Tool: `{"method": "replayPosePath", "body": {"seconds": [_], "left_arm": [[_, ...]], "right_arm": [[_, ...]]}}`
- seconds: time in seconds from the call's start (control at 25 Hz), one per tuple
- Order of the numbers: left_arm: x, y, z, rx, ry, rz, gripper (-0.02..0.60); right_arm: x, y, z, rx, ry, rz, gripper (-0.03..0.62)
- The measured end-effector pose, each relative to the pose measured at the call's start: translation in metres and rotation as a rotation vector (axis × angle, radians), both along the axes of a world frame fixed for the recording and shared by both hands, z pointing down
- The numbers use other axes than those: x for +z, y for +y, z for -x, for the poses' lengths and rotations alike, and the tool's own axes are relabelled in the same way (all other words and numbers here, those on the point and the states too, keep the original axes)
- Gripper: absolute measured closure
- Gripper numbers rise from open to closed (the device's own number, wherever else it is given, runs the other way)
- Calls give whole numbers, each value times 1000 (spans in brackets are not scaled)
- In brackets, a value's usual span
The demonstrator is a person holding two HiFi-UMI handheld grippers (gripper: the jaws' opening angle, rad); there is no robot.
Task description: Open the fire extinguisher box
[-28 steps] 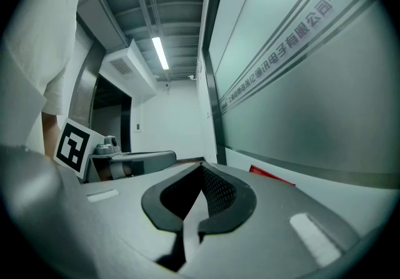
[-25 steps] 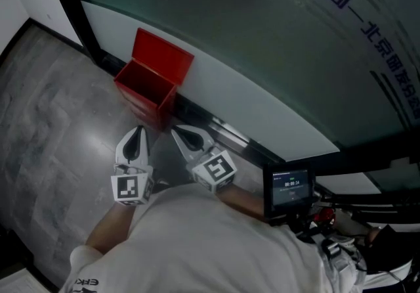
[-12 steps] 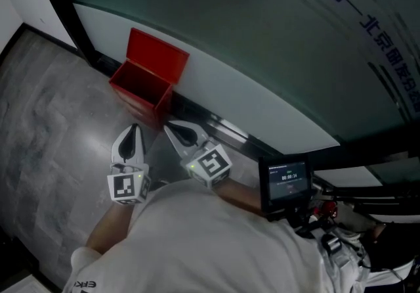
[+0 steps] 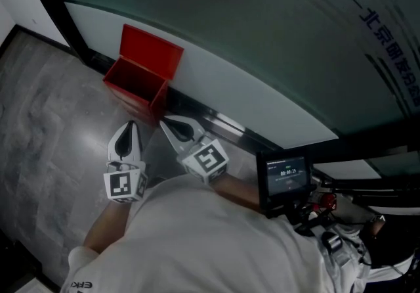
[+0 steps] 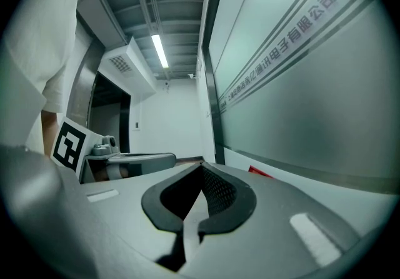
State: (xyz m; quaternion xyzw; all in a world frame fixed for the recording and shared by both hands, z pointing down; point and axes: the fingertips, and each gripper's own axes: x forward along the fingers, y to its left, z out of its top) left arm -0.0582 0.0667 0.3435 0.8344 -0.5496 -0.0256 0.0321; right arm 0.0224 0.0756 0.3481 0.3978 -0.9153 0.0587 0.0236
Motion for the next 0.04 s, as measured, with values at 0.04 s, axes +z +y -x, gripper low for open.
{"method": "replayPosePath", "body": {"seconds": [0.04], "left_arm": [[2, -1, 0, 3, 1, 1, 578]], "right_arm": [[1, -1, 1, 1, 1, 1, 583]]}}
